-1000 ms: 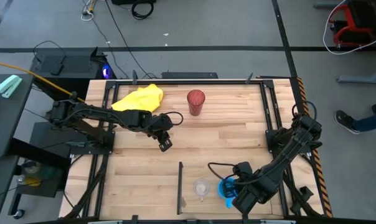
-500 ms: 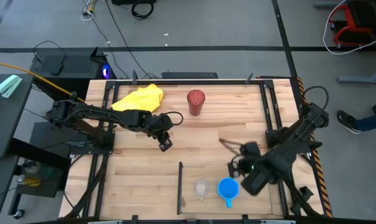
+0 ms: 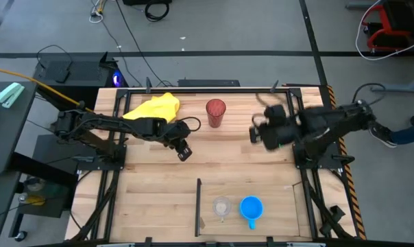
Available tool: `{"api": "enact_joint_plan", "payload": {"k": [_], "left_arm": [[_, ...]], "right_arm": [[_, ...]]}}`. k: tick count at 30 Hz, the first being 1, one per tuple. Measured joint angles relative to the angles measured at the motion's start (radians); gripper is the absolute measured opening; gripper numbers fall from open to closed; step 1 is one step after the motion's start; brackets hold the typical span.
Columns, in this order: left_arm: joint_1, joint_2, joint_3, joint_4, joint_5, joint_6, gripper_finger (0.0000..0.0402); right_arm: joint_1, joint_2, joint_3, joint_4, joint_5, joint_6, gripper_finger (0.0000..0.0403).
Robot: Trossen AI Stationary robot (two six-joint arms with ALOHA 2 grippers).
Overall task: Stack small to large cups/mugs on shelf
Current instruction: Put the red cup on the shelf
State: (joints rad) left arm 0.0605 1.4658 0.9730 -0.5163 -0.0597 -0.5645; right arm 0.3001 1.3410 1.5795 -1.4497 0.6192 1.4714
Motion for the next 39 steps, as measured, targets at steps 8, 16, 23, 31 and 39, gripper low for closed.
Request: {"api": "enact_joint_plan", "payload": {"k": [8, 16, 23, 31, 39], "left_arm": [[0.035, 0.000, 0.000, -0.028, 0.000, 0.000, 0.0028], [0.042, 0.000, 0.000, -0.137, 0.001, 0.024, 0.0019], [0.042, 0.000, 0.000, -0.178, 0.000, 0.042, 0.0013], [0.041, 0.000, 0.000, -0.204, 0.001, 0.060, 0.0024], [0.024, 0.000, 0.000, -0.193, 0.001, 0.047, 0.0013]], "right_arm": [[-0.282, -0.058, 0.000, 0.308, 0.078, -0.347, 0.0048], [-0.517, 0.001, 0.000, 0.570, -0.258, -0.663, 0.0048], [-0.681, 0.118, 0.000, 0.566, -0.407, -0.720, 0.0048], [-0.725, 0.272, 0.000, 0.563, -0.570, -0.790, 0.0060], [-0.729, 0.355, 0.000, 0.471, -0.559, -0.846, 0.0083]]}}
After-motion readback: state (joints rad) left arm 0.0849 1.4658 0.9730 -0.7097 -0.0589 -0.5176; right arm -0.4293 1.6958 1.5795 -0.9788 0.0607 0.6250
